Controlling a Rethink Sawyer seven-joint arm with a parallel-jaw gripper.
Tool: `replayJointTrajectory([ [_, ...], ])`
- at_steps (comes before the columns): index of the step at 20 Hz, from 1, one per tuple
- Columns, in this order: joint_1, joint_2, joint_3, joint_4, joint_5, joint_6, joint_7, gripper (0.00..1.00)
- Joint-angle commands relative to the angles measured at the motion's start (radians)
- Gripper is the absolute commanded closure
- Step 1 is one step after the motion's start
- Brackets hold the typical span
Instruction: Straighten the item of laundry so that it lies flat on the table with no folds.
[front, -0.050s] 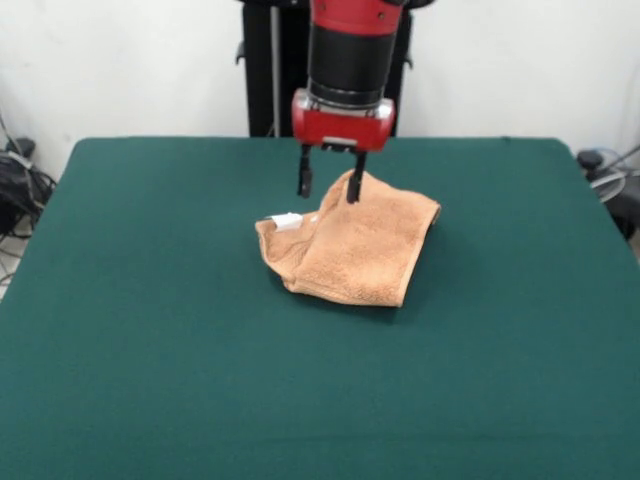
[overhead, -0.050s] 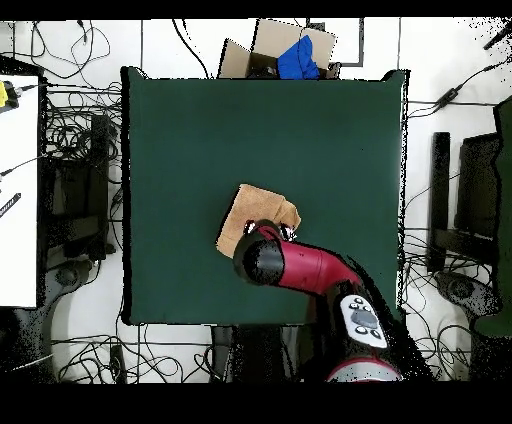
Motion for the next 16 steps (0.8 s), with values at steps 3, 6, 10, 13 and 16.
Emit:
replayJointTrajectory([
  [3,-0.035,0.052,0.105,-0.09,-0.07,0.034,0.043,0.0],
  [6,-0.047,0.053,0.114,-0.095,-0.079,0.039,0.044,0.0],
  [10,-0.05,0.043,0.11,-0.094,-0.088,0.054,0.051,0.0],
  [13,-0.046,0.032,0.103,-0.086,-0.09,0.064,0.058,0.0],
  [16,-0.053,0.044,0.107,-0.083,-0.097,0.047,0.059,0.0],
])
